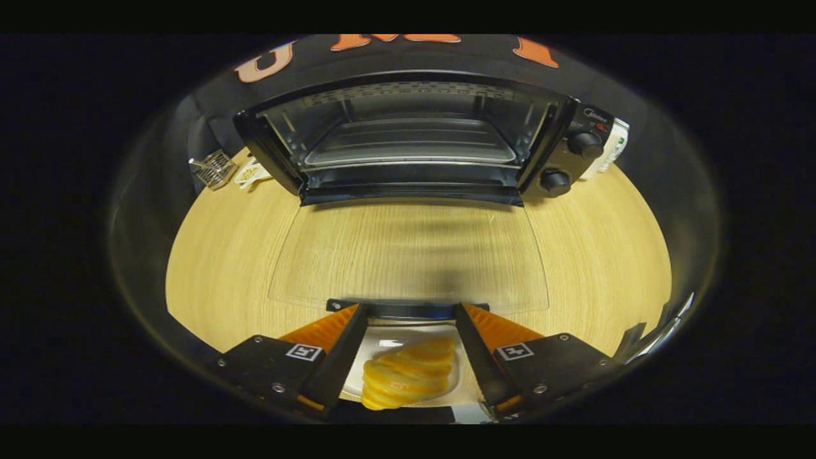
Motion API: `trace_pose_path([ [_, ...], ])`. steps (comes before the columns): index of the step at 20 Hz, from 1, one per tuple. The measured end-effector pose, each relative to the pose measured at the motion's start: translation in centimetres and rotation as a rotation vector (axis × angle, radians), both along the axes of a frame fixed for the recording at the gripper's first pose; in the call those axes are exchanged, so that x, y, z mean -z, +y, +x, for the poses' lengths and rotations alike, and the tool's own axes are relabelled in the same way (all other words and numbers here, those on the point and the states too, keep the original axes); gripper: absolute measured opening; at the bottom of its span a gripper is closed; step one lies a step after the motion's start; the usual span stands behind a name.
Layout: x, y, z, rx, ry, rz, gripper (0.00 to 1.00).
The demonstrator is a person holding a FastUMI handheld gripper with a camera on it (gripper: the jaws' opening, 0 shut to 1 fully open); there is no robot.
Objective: Open the toaster oven, put the food inside, and close the toaster oven door.
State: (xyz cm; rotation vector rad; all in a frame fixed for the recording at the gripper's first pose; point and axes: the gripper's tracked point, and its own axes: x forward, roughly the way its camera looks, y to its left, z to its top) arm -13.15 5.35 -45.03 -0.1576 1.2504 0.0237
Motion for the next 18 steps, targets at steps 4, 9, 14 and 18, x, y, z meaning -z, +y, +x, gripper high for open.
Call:
trace_pose_path([
  [4, -3.6, 0.4, -1.2, 0.030, -0.053, 0.038, 0.85],
  [9, -5.0, -0.3, -5.8, 0.112, -0.011, 0.024, 0.93],
  [14, -2.7, 0.2, -10.7, 0.191, 0.080, 0.008, 0.99],
  [18, -0.7, 0.6, -13.4, 0.211, 0.147, -0.019, 0.99],
])
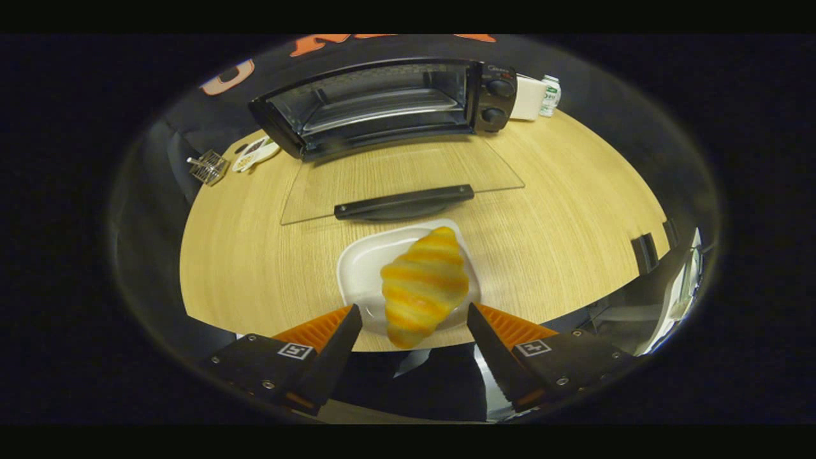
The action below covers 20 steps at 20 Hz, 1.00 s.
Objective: Open the toaster oven, put the food inside, and close the toaster oven door.
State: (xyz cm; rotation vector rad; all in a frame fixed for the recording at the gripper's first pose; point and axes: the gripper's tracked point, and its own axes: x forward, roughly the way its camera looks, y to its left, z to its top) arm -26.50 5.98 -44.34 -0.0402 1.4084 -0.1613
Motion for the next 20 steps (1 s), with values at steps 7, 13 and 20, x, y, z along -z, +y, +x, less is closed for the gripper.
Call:
trace_pose_path([
  [7, 2.7, -0.8, -0.3, -0.079, 0.026, -0.088, 0.87],
  [13, 3.5, -0.7, -0.5, -0.059, 0.040, -0.055, 0.67],
  [20, 0.6, 1.1, 0.4, -0.012, -0.108, 0.195, 0.46],
])
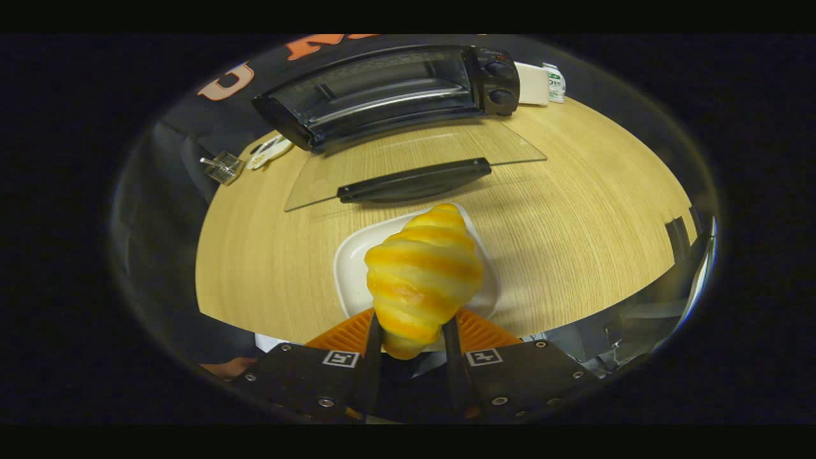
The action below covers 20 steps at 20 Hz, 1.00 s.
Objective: Open the toaster oven, put the food inside, and close the toaster oven door.
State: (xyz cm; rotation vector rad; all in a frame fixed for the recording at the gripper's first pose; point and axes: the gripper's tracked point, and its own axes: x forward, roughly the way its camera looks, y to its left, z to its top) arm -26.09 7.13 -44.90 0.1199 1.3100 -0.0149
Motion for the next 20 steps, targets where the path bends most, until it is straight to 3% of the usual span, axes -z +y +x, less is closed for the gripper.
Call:
trace_pose_path([
  [3, -1.9, 1.2, 1.2, 0.003, -0.070, 0.104, 0.46],
  [8, -3.6, 2.3, 4.0, 0.077, -0.152, 0.278, 0.46],
  [20, -5.2, 6.1, 15.5, 0.190, -0.320, 0.577, 0.46],
])
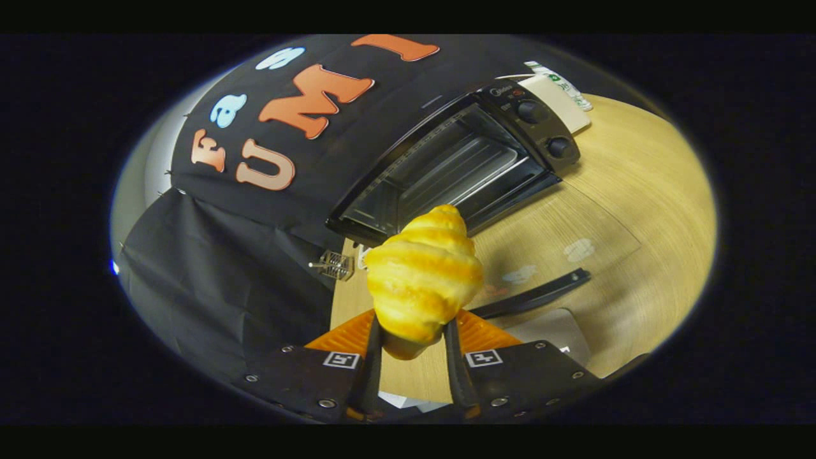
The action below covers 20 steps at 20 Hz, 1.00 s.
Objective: Open the toaster oven, put the food inside, and close the toaster oven door.
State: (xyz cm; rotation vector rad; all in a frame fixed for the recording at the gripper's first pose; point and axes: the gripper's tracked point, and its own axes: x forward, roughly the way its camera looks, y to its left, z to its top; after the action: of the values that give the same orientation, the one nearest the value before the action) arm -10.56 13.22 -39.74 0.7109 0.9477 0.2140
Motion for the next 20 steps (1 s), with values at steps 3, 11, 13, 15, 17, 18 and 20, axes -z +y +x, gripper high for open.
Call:
trace_pose_path([
  [3, -0.6, 0.9, 2.7, 0.035, -0.015, 0.097, 0.45],
  [11, 0.9, 1.3, 10.0, 0.132, -0.012, 0.204, 0.45],
  [13, 1.2, 1.5, 11.1, 0.150, -0.034, 0.222, 0.45],
  [15, 2.1, 2.0, 11.6, 0.140, -0.040, 0.223, 0.45],
  [17, 2.6, 2.2, 11.9, 0.141, -0.043, 0.223, 0.45],
  [18, 2.9, 2.2, 12.1, 0.145, -0.040, 0.221, 0.45],
  [20, 3.9, 1.9, 11.9, 0.154, -0.012, 0.209, 0.45],
])
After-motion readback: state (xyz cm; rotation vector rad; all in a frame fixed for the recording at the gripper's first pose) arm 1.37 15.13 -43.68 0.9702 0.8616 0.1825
